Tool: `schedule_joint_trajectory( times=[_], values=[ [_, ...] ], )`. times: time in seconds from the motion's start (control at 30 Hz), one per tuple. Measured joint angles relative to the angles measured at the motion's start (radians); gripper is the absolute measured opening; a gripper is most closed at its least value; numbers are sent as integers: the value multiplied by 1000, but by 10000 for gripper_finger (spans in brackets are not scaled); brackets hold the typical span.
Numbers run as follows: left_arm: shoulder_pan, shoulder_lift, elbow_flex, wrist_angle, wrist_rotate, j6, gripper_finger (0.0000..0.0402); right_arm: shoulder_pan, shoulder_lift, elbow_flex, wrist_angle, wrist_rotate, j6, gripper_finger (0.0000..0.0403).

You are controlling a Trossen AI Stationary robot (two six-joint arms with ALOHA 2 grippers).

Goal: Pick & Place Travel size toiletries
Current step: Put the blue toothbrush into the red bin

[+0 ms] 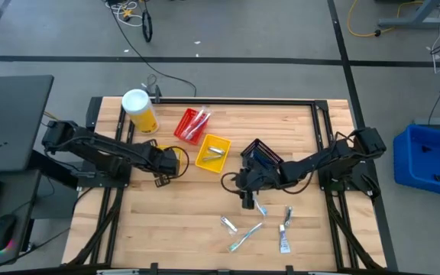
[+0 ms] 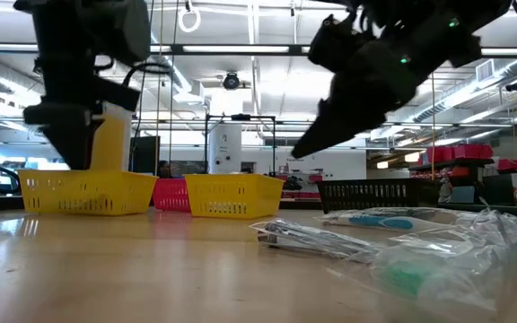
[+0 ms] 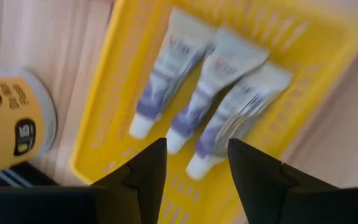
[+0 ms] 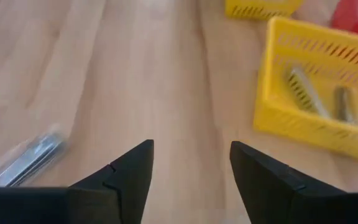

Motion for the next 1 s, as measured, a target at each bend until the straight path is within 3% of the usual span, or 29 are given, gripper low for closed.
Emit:
schedule_joint_trajectory(
  times=[0.17, 0.27, 0.33, 0.43, 0.6, 0.8, 1.0],
  values=[
    [-23, 0, 100, 8, -14, 14, 180, 41, -58, 0, -221, -9, 201, 196],
    [-40, 0, 156, 38, -69, 15, 180, 65, -66, 0, -357, -93, 328, 184],
    [-49, 0, 173, 94, -97, 32, 180, 90, -64, 0, -428, -162, 354, 179],
    [-57, 0, 175, 218, -91, 94, 181, 122, -58, 0, -501, -171, 386, 177],
    [-60, 0, 175, 372, -44, 161, 181, 135, -56, 0, -508, -68, 457, 185],
    [-59, 0, 175, 472, -44, 212, 181, 127, -24, 0, -492, -54, 548, 189],
    [-59, 0, 175, 485, -48, 219, 181, 127, 35, 0, -447, -46, 504, 173]
  ],
)
